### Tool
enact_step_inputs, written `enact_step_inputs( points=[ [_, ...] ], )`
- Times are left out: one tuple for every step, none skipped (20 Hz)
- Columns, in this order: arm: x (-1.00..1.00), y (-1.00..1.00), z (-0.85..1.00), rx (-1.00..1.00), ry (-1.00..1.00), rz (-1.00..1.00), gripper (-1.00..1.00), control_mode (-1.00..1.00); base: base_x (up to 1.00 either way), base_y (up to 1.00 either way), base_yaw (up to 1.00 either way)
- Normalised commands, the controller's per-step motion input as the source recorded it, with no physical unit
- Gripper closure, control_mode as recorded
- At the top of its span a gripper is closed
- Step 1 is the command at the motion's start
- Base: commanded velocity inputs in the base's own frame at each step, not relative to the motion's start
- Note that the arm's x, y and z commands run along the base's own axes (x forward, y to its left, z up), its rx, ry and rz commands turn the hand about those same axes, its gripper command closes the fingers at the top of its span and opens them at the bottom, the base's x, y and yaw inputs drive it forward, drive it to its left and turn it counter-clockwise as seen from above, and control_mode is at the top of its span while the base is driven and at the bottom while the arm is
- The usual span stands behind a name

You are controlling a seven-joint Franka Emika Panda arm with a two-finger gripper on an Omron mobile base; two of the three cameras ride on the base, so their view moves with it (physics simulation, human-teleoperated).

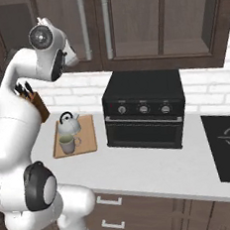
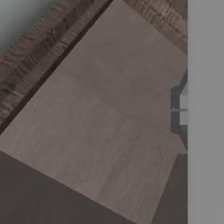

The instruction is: Pick the kettle from the counter and place it on the tray. Then pick the mug from the cabinet and place it on the tray. Then close the cabinet doors.

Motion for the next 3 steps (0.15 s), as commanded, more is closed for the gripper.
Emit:
enact_step_inputs(
  points=[
    [0.66, 0.17, -0.89, -0.04, 0.00, 0.00, 1.00, -1.00, 0.00, 0.00, 0.00],
    [0.68, 0.04, -0.86, -0.02, 0.00, 0.00, 1.00, -1.00, 0.00, 0.00, 0.00],
    [0.67, 0.00, -0.84, 0.00, 0.00, 0.00, 1.00, -1.00, 0.00, 0.00, 0.00]
  ],
)
